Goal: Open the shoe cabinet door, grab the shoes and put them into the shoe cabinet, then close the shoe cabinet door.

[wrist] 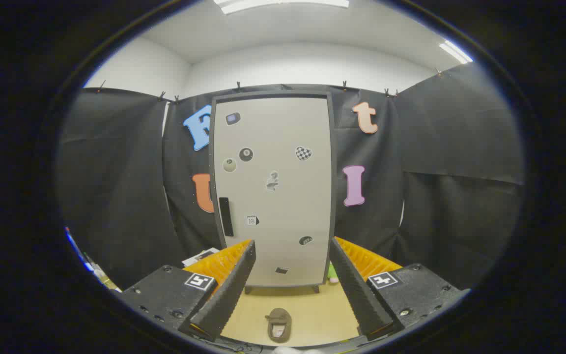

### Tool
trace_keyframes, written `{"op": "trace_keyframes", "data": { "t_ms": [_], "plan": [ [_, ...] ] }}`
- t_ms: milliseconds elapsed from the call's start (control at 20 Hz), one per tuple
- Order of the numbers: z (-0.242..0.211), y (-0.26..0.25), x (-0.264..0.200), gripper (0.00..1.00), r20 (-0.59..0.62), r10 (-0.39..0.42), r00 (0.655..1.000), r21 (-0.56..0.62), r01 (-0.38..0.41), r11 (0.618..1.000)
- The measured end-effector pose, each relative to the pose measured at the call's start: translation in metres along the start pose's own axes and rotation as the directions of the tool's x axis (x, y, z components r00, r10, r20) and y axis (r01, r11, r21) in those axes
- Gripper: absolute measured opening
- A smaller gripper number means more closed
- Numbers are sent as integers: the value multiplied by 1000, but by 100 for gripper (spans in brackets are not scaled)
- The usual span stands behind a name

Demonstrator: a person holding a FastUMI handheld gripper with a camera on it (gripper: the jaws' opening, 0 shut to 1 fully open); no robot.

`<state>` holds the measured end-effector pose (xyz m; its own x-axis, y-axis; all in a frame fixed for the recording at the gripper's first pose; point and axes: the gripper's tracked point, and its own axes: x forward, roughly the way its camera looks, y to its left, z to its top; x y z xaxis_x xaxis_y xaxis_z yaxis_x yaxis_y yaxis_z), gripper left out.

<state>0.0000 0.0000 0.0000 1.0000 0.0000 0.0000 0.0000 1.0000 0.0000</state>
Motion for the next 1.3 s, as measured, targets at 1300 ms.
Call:
{"op": "trace_keyframes", "data": {
  "t_ms": [1300],
  "plan": [
    [-40, 79, 58, 99, -27, 51, 998, -13, -51, 999]
  ]
}}
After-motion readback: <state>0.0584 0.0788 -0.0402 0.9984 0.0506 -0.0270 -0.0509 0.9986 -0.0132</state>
